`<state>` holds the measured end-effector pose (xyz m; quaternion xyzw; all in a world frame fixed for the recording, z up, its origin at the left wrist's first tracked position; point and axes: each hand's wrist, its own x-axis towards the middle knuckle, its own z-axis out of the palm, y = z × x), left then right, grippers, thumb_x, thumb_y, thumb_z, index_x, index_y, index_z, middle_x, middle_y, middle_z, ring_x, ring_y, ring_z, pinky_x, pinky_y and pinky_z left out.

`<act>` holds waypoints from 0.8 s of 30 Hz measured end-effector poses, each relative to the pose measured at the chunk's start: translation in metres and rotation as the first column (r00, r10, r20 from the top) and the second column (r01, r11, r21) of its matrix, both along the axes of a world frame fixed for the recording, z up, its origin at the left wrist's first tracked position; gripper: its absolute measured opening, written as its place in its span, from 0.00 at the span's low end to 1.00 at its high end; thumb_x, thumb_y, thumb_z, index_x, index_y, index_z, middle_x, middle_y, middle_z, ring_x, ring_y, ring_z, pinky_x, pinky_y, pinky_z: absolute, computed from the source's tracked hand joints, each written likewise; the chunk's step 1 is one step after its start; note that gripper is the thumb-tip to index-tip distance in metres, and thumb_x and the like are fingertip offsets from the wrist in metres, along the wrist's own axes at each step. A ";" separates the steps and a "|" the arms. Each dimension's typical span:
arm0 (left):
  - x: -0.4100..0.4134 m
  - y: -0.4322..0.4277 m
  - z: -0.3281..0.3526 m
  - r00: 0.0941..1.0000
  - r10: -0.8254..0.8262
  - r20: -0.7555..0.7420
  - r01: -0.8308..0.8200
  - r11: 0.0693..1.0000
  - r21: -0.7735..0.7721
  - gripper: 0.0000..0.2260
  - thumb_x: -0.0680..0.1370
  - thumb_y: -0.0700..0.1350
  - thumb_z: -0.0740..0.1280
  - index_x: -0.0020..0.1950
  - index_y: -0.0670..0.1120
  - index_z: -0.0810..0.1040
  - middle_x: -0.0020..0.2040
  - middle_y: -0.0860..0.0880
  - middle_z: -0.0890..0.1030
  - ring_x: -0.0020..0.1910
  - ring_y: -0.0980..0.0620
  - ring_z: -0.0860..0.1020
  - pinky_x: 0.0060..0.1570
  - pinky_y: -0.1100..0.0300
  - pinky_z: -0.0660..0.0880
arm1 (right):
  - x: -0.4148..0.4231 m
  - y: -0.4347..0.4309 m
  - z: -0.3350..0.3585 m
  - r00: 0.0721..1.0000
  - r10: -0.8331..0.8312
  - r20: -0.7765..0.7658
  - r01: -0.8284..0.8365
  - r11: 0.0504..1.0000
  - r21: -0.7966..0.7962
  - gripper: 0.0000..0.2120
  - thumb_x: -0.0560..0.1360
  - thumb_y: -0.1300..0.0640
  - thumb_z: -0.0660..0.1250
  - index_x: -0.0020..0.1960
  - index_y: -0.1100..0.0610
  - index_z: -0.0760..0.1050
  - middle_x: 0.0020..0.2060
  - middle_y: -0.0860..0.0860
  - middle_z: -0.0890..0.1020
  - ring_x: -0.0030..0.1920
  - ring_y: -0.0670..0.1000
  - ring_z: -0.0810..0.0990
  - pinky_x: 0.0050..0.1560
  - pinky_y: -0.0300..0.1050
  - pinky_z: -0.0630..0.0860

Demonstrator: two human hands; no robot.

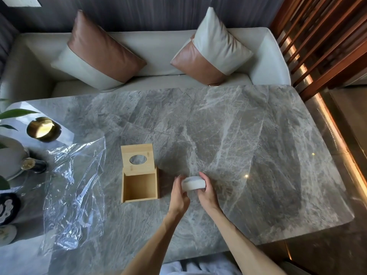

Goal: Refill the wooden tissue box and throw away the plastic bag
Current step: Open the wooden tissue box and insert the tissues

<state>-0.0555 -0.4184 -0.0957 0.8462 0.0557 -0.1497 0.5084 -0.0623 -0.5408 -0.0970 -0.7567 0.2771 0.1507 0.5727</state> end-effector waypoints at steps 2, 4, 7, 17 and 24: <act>0.003 0.000 0.000 1.000 -0.020 -0.011 0.020 1.000 0.008 0.23 0.69 0.25 0.59 0.64 0.38 0.71 0.56 0.47 0.75 0.55 0.53 0.73 0.57 0.64 0.67 | -0.001 0.000 -0.001 1.000 -0.008 -0.015 0.008 1.000 0.009 0.23 0.78 0.68 0.63 0.71 0.53 0.69 0.61 0.46 0.75 0.60 0.46 0.74 0.59 0.38 0.71; 0.008 0.003 0.001 1.000 -0.020 -0.017 0.020 1.000 0.023 0.18 0.71 0.26 0.60 0.58 0.39 0.74 0.52 0.45 0.78 0.50 0.51 0.75 0.51 0.62 0.69 | 0.000 -0.004 0.000 1.000 0.001 -0.001 -0.001 1.000 0.009 0.18 0.78 0.67 0.64 0.66 0.53 0.75 0.57 0.47 0.80 0.56 0.48 0.79 0.56 0.39 0.75; 0.014 0.015 0.004 0.997 -0.069 -0.040 0.070 0.998 0.003 0.10 0.75 0.32 0.64 0.55 0.41 0.75 0.48 0.49 0.80 0.46 0.53 0.77 0.46 0.65 0.70 | 0.006 -0.023 0.003 0.996 0.084 -0.015 -0.084 0.996 -0.006 0.14 0.76 0.64 0.68 0.61 0.55 0.78 0.49 0.47 0.83 0.51 0.50 0.81 0.53 0.42 0.77; -0.005 0.026 0.009 0.977 -0.189 -0.094 0.190 0.982 0.006 0.06 0.79 0.41 0.65 0.53 0.41 0.72 0.47 0.48 0.76 0.45 0.51 0.75 0.42 0.63 0.70 | 0.001 -0.042 0.011 0.891 0.411 -0.192 -0.431 0.899 -0.073 0.21 0.76 0.59 0.69 0.68 0.55 0.71 0.60 0.53 0.79 0.59 0.52 0.78 0.59 0.46 0.74; 0.010 0.077 0.071 0.896 -0.443 0.024 0.433 0.884 0.175 0.10 0.80 0.44 0.62 0.61 0.47 0.69 0.52 0.49 0.73 0.45 0.52 0.74 0.46 0.55 0.75 | 0.044 0.006 0.060 0.492 0.861 -0.127 -0.860 0.457 -0.228 0.25 0.72 0.49 0.72 0.67 0.47 0.72 0.58 0.48 0.80 0.59 0.50 0.77 0.58 0.45 0.74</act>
